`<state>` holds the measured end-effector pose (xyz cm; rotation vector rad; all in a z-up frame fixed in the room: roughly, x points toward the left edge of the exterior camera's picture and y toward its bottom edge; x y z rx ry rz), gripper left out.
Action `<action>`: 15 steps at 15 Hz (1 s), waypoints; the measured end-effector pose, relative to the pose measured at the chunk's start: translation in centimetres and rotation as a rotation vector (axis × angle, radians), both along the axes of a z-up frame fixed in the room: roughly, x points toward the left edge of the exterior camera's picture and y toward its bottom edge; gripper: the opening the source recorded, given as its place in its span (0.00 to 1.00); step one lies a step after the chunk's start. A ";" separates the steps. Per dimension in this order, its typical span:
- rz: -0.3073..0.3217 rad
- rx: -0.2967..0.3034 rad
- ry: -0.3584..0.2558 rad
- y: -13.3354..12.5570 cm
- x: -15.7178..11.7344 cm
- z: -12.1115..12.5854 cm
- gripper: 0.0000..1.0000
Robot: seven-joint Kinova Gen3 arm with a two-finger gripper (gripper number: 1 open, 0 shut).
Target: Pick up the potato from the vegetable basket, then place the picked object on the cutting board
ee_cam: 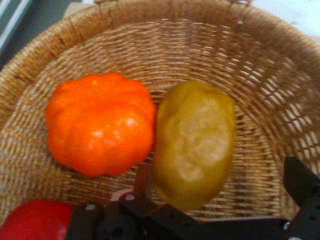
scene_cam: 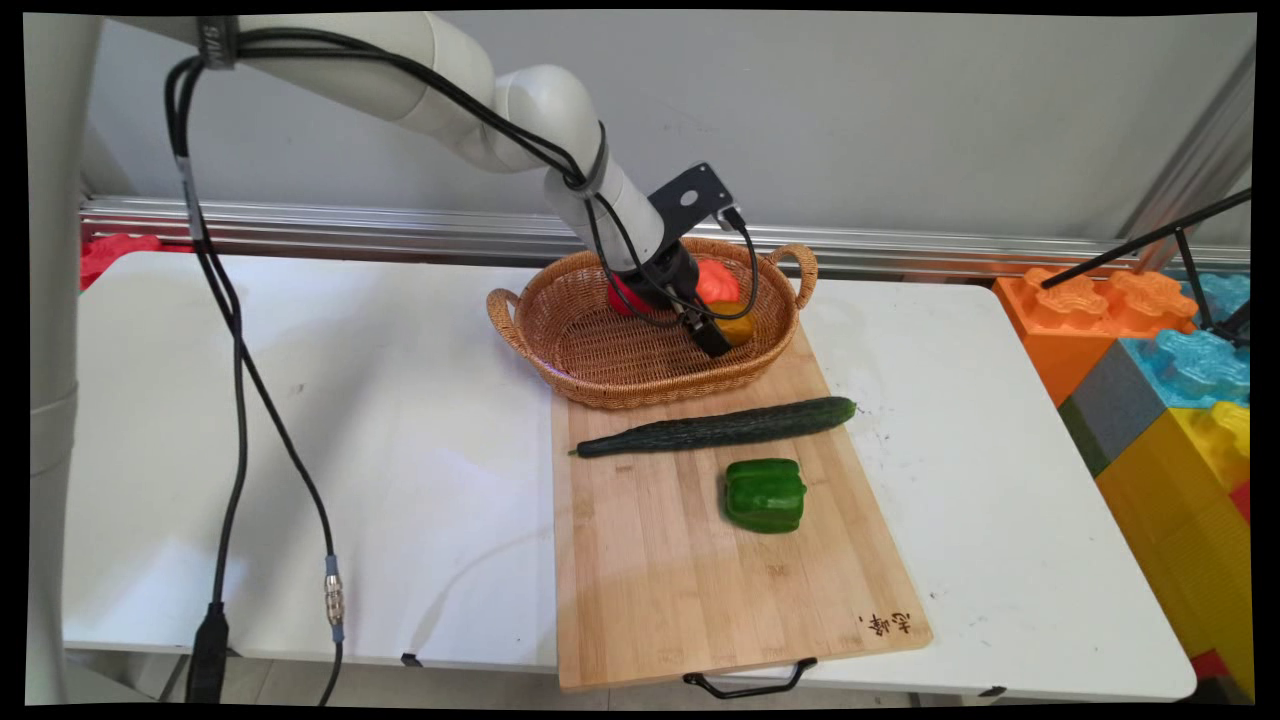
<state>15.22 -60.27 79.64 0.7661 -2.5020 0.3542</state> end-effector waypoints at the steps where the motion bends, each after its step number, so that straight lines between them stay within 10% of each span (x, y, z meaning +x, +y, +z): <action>1: 0.007 -0.003 -0.001 -0.2 0.1 -0.2 1.00; 7: 0.034 -0.007 0.001 -0.7 0.1 -1.6 1.00; 8: 0.036 -0.005 0.004 -0.7 0.0 -1.8 0.00; 15: 0.043 -0.001 0.021 0.0 0.0 -1.7 0.00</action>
